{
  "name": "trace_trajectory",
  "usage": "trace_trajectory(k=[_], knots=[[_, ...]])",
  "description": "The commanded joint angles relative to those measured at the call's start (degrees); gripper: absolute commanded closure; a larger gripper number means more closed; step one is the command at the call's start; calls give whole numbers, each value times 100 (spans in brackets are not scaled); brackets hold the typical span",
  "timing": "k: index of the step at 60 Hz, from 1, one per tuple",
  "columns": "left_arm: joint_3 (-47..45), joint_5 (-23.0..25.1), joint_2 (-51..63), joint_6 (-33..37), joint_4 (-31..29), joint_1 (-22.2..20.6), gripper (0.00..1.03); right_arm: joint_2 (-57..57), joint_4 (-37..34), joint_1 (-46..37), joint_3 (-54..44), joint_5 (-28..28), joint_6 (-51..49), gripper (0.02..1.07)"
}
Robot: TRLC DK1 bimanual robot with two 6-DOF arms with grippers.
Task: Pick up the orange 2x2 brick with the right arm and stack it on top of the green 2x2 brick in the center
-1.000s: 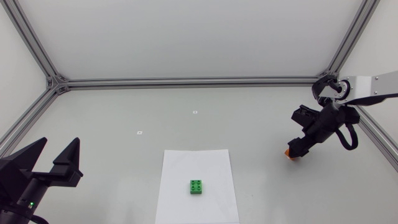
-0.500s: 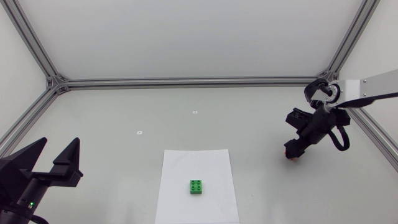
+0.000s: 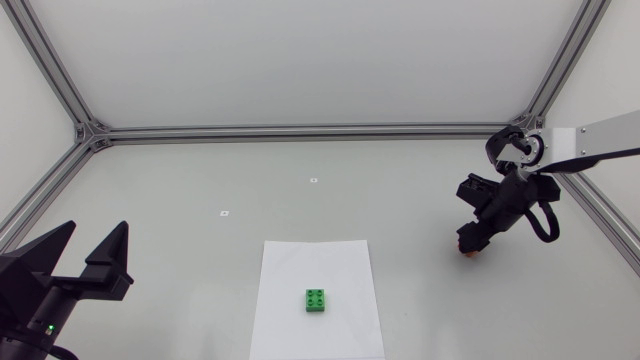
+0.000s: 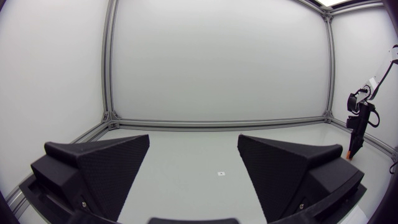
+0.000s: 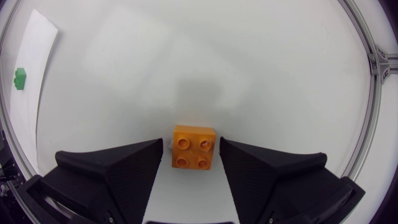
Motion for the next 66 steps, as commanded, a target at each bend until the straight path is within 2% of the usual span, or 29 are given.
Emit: trace_trajectory(k=[1,5,11,38,55,57,66], knots=[[-235,25,-45,73,-84,22,4,162,-2,40,95,61,-67,45],[-235,25,-45,73,-84,14,4,180,-2,31,104,70,-76,46],[-235,25,-45,73,-84,14,4,180,-2,13,113,70,-76,54],[-235,25,-45,73,-84,14,4,162,-29,22,121,70,-93,58],[-235,25,-45,73,-84,14,4,153,-116,31,121,44,-146,71],[-235,25,-45,73,-84,14,4,153,-134,40,130,26,-146,76],[-235,25,-45,73,-84,14,4,-181,-231,137,69,-9,-111,84]])
